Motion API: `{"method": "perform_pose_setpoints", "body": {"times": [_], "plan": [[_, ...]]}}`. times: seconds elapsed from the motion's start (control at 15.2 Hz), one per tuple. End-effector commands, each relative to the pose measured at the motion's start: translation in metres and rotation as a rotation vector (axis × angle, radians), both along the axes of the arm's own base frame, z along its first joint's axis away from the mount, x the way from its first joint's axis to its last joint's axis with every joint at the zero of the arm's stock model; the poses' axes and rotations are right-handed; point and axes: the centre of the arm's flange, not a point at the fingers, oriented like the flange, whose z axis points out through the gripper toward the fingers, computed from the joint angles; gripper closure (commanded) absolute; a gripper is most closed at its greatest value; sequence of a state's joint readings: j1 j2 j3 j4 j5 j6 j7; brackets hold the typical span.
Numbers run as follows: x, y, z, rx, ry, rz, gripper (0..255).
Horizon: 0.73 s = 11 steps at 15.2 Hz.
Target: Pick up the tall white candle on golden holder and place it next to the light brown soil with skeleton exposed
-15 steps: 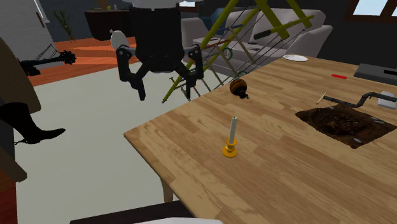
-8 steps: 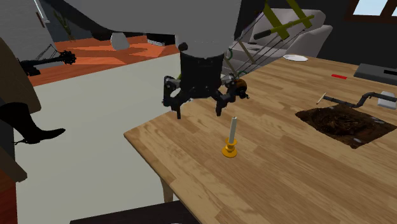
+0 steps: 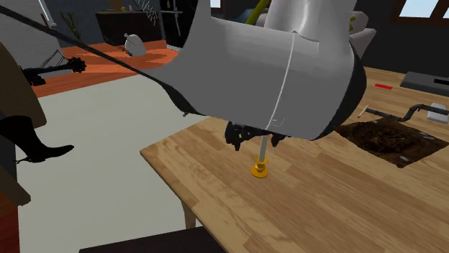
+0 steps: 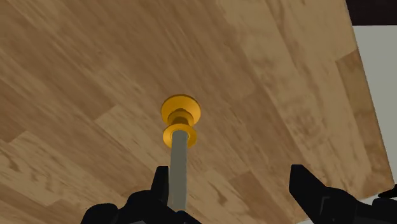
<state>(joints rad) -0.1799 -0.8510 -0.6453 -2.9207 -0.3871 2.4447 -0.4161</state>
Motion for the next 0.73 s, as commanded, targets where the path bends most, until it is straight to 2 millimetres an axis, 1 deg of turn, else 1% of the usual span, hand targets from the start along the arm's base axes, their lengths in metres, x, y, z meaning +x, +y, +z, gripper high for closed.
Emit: {"method": "perform_pose_setpoints", "body": {"times": [0.0,0.07,0.13,0.66], "plan": [[0.0,-0.022,-0.017,-0.01,-0.043,0.006,0],[0.001,-0.032,-0.026,-0.012,-0.063,0.009,0],[0.001,-0.037,-0.03,-0.013,-0.073,0.01,0],[0.018,-0.038,-0.066,-0.013,-0.073,0.01,0]]}}
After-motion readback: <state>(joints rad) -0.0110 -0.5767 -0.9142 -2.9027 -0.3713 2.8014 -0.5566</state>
